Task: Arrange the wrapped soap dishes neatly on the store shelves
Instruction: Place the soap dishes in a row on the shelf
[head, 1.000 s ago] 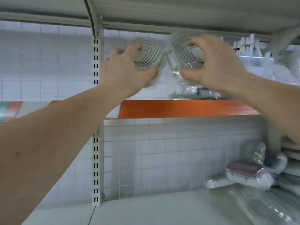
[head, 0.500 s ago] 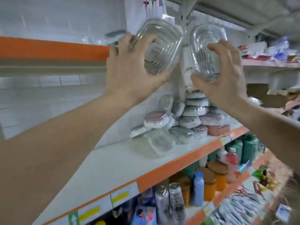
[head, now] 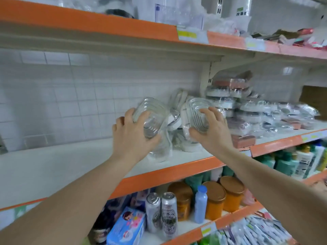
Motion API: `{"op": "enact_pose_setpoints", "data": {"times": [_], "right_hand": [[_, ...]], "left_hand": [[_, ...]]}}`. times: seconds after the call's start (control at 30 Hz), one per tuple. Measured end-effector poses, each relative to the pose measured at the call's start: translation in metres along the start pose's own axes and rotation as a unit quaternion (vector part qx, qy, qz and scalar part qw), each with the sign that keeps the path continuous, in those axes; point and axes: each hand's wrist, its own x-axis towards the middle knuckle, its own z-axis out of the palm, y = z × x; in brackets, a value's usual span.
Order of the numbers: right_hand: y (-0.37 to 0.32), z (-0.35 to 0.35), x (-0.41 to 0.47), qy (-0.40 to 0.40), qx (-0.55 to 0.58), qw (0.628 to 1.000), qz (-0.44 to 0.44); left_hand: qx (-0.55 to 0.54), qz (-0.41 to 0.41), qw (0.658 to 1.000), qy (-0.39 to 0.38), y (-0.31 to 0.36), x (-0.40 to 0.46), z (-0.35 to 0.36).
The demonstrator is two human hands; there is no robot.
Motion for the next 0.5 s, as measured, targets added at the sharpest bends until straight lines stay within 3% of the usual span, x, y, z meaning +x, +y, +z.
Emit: {"op": "enact_pose_setpoints", "data": {"times": [0.2,0.33,0.4,0.47,0.5], "right_hand": [[0.011,0.060,0.025,-0.089,-0.081,0.989,0.089],[0.016,0.087,0.040,-0.098,-0.100,0.986,0.092],[0.020,0.097,0.051,-0.146,-0.092,0.983,0.068],[0.029,0.103,0.063,-0.228,-0.122,0.965,0.043],[0.035,0.104,0.068,-0.256,-0.133,0.957,0.041]], "left_hand": [[0.022,-0.242,0.966,-0.092,-0.027,0.003,0.038],[0.101,-0.273,0.946,-0.143,-0.055,0.002,0.054],[-0.023,-0.267,0.942,-0.201,-0.059,0.001,0.065],[-0.175,-0.254,0.912,-0.272,-0.058,0.001,0.070],[-0.200,-0.244,0.902,-0.295,-0.059,0.002,0.070]]}}
